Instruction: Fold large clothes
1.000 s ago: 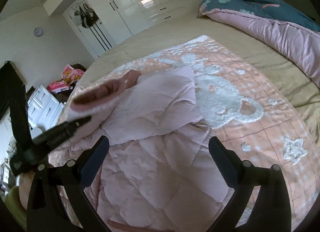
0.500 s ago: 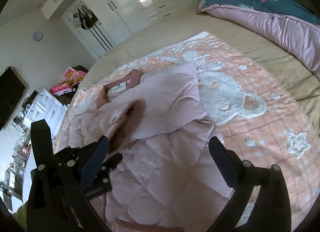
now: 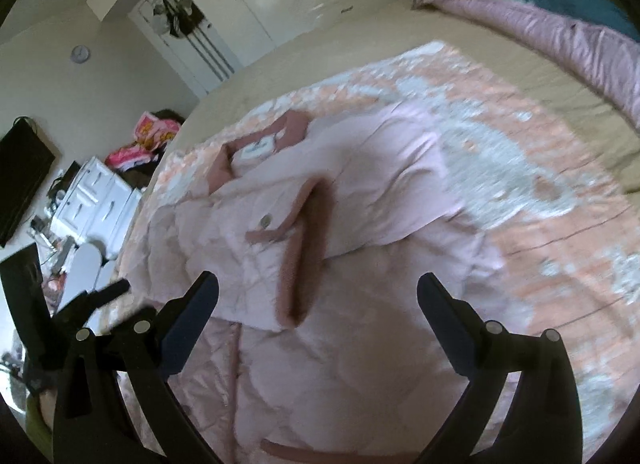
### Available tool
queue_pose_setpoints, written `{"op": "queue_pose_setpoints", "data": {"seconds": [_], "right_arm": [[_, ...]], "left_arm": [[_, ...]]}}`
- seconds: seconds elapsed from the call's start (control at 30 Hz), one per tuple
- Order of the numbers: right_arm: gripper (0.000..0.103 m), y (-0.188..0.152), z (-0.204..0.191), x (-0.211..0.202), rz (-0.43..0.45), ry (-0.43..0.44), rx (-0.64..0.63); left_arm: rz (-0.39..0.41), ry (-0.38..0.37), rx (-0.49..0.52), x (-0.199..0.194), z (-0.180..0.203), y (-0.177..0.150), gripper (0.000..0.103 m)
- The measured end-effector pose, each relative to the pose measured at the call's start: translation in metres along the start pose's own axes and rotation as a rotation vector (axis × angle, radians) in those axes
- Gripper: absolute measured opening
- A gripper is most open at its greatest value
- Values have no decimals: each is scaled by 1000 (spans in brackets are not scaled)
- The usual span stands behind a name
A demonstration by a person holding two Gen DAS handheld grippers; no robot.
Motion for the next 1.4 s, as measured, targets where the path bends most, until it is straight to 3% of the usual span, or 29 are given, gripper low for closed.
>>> {"op": "queue_pose_setpoints", "data": {"seconds": [0.13,0.33,0.7,0.73,0.8,0.87,0.93,1.03,1.17,1.4], "right_arm": [[99,-10,-11,28,-43,7,7],[99,-18,-19,63,-67,7,38],[99,-28,-3,102,-34,-29,139],[95,-29,-1,103,-26,-32,138],[74,-28,0,102,-10,-39,118],[39,-27,-1,104,-20,7,91],[23,-27,-10,101,-12,11,27],[16,-24,-35,90,7,45,-100],[14,-5,-70,71,33,104,-234],[14,62,-133,25,126,134,-478]], "left_arm": [[16,73,-87,-3,-55,-3,94],[6,117,-203,-6,-119,-14,94],[-24,157,-327,5,-188,-42,94],[-28,159,-333,7,-192,-44,94],[-34,158,-348,10,-199,-48,94],[-42,155,-363,15,-205,-50,94],[-42,153,-381,18,-210,-50,94],[-36,140,-397,19,-211,-45,94],[-27,130,-399,19,-208,-39,94],[0,116,-391,14,-204,-23,94]]}}
Point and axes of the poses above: each gripper's, at about its wrist camera, not at the fingertips, and x roughly the way its jaws point, z to its right, y to its top, the point moved 2 cm from there along x, roughly the way its jaws point, and after that the axes turned 10 degrees about y, right-handed, at the moved point
